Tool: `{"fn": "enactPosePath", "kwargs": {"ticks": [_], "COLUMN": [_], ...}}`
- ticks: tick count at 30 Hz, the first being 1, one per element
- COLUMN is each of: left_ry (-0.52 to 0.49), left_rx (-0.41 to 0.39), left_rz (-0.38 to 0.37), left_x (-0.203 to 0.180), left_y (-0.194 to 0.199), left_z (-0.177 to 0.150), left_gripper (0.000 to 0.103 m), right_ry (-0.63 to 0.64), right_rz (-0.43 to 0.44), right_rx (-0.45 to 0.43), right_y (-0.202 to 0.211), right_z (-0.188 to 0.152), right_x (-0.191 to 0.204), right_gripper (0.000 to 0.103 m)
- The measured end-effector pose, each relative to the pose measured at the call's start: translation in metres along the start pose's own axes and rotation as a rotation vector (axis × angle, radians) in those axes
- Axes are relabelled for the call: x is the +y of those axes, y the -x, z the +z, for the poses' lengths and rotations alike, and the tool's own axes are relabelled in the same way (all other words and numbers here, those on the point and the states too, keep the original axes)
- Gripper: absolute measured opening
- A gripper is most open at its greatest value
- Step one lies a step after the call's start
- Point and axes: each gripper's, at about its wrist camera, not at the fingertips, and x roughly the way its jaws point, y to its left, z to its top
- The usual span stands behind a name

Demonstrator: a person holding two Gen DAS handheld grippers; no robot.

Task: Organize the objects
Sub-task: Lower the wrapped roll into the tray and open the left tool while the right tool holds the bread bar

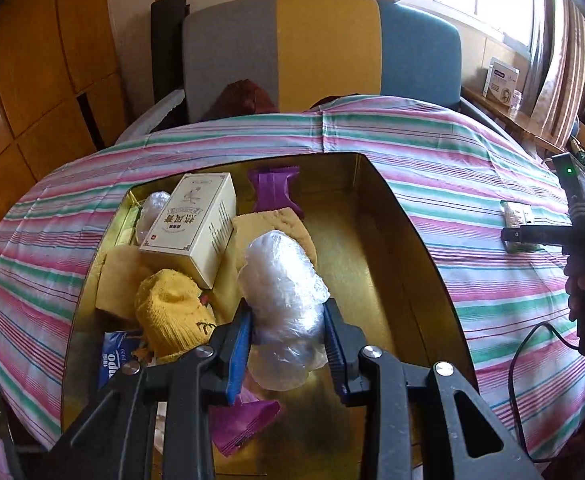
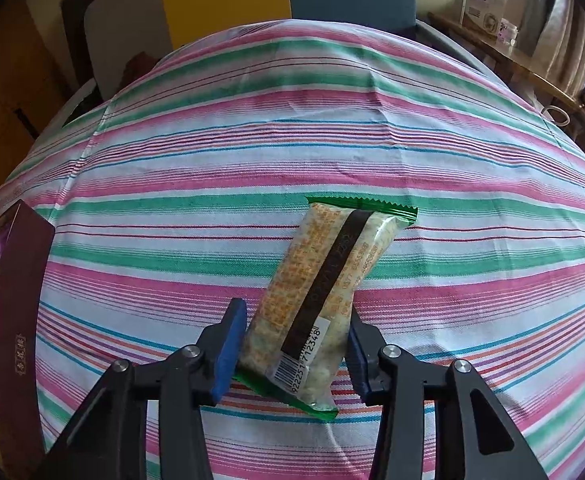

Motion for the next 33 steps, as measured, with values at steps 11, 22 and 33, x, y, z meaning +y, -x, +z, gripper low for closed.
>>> {"fn": "enactPosePath", "kwargs": {"ticks": [11,22,33], "left_ry": [-0.041,0.048,0.057], "left_rx": [0.079,0.109,0.033], "left_rz": [-0.054,-0.077,-0.068], "left_x": [-0.001,0.032,0.044], "left_y": [-0.013,-0.023,-0.001], "left_z": [-0.03,-0.037,-0.029], "left_gripper": [0.034,0.04,0.062], "right_ry": [0.025,0.035,0.046], "right_rz": [-0.028,-0.036,-0.061], "right_rx": [0.001,-0.007,-0.012], "right_y": [0.001,-0.002,-0.001], "right_z": [0.001,0.001,-0.001], "right_x": [0.007,0.008,0.01], "right_gripper": [0.045,0.043,0.043]}}
